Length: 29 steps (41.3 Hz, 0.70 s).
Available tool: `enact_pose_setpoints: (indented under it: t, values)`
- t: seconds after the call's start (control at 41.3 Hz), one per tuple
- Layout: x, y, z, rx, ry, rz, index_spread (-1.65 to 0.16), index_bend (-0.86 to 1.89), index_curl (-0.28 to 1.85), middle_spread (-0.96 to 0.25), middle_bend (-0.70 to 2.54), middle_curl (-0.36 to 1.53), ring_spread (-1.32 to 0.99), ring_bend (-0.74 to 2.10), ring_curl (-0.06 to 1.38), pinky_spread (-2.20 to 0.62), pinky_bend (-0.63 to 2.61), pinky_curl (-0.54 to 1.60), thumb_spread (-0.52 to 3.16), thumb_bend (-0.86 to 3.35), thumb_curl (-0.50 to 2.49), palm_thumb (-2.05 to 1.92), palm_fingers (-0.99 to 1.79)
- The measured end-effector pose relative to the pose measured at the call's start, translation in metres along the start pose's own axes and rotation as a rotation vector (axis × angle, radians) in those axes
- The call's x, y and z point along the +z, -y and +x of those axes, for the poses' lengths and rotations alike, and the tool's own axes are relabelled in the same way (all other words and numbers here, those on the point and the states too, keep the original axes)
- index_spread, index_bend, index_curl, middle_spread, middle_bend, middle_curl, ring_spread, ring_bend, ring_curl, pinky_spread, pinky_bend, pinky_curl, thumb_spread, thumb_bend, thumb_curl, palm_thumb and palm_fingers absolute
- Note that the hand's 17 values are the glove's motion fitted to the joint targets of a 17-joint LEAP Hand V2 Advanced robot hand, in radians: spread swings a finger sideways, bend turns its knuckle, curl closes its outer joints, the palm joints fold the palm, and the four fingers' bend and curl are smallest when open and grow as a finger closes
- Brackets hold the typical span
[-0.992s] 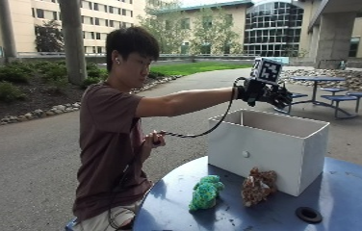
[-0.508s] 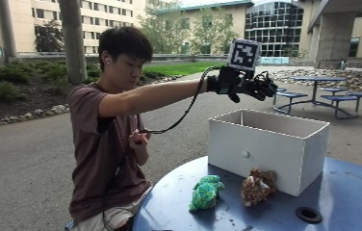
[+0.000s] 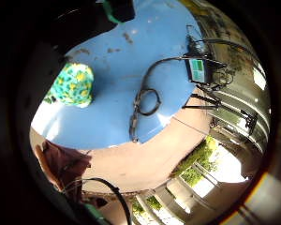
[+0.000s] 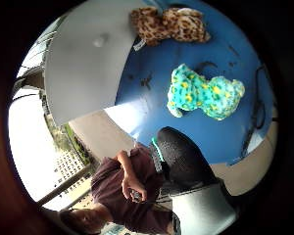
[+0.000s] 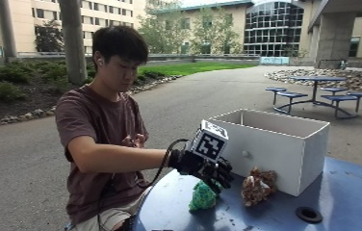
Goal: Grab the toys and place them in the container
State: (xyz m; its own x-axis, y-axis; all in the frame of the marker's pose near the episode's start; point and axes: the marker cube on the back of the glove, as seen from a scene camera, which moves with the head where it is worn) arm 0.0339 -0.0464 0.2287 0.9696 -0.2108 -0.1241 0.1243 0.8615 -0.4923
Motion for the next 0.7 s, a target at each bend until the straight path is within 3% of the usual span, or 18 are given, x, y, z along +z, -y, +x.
enact_pose_setpoints:
  t: [0.073, 0.145, 0.169, 0.218, 0.266, 0.315, 0.387, 0.436, 0.484, 0.605, 0.629, 0.702]
  values:
    - [0.031, 0.009, -0.006, -0.009, -0.001, -0.027, -0.17, 0.03, 0.10, 0.03, 0.14, 0.27, 0.00, 0.42, 0.34, 0.03, 0.93, 0.35, 1.26, 0.01, 0.41, 0.08, -0.25]
    - [0.057, 0.018, -0.010, -0.014, -0.013, -0.031, -0.19, 0.08, 0.10, 0.00, 0.20, 0.28, -0.01, 0.52, 0.37, 0.02, 0.92, 0.35, 1.32, 0.10, 0.44, 0.25, -0.03]
    - [0.064, 0.021, -0.010, -0.020, -0.023, -0.017, -0.19, 0.06, 0.10, 0.00, 0.17, 0.28, -0.01, 0.50, 0.35, 0.02, 0.93, 0.35, 1.31, 0.08, 0.43, 0.22, -0.13]
    - [0.073, 0.026, -0.011, -0.028, -0.034, 0.037, -0.20, 0.18, 0.11, -0.06, 0.36, 0.33, -0.10, 0.66, 0.39, -0.06, 0.86, 0.32, 1.41, 0.21, 0.47, 0.43, 0.41]
    - [0.077, 0.031, -0.011, -0.025, -0.010, 0.103, -0.20, 0.18, 0.11, -0.09, 0.40, 0.34, -0.15, 0.70, 0.36, -0.12, 0.86, 0.29, 1.44, 0.26, 0.49, 0.50, 0.56]
    - [0.079, 0.036, -0.011, -0.020, 0.028, 0.167, -0.20, 0.19, 0.11, -0.12, 0.54, 0.38, -0.22, 0.79, 0.38, -0.26, 0.88, 0.28, 1.46, 0.33, 0.53, 0.62, 0.97]
    - [0.084, 0.044, -0.013, -0.016, 0.055, 0.233, -0.18, 0.26, 0.16, -0.15, 0.74, 0.46, -0.26, 0.85, 0.41, -0.34, 0.80, 0.28, 1.48, 0.39, 0.55, 0.71, 1.25]
    - [0.084, 0.049, -0.012, -0.015, 0.072, 0.266, -0.17, 0.33, 0.20, -0.17, 0.82, 0.49, -0.28, 0.88, 0.45, -0.38, 0.78, 0.30, 1.48, 0.41, 0.57, 0.75, 1.28]
    - [0.083, 0.053, -0.011, -0.019, 0.098, 0.302, -0.15, 0.63, 0.29, -0.18, 0.82, 0.51, -0.29, 0.89, 0.47, -0.39, 0.76, 0.32, 1.43, 0.40, 0.59, 0.78, 1.42]
    - [0.078, 0.065, -0.011, -0.055, 0.145, 0.381, -0.09, 1.03, 0.44, -0.21, 0.67, 0.48, -0.31, 1.02, 0.53, -0.43, 0.80, 0.35, 1.36, 0.43, 0.67, 0.87, 1.38]
    - [0.076, 0.067, -0.012, -0.066, 0.152, 0.379, -0.08, 1.00, 0.44, -0.19, 0.95, 0.58, -0.31, 1.03, 0.54, -0.43, 0.74, 0.34, 1.36, 0.44, 0.69, 0.89, 1.53]
    - [0.068, 0.070, -0.014, -0.095, 0.188, 0.330, -0.04, 1.04, 0.48, -0.17, 1.02, 0.59, -0.31, 1.14, 0.57, -0.44, 0.78, 0.37, 1.32, 0.47, 0.74, 0.94, 1.49]
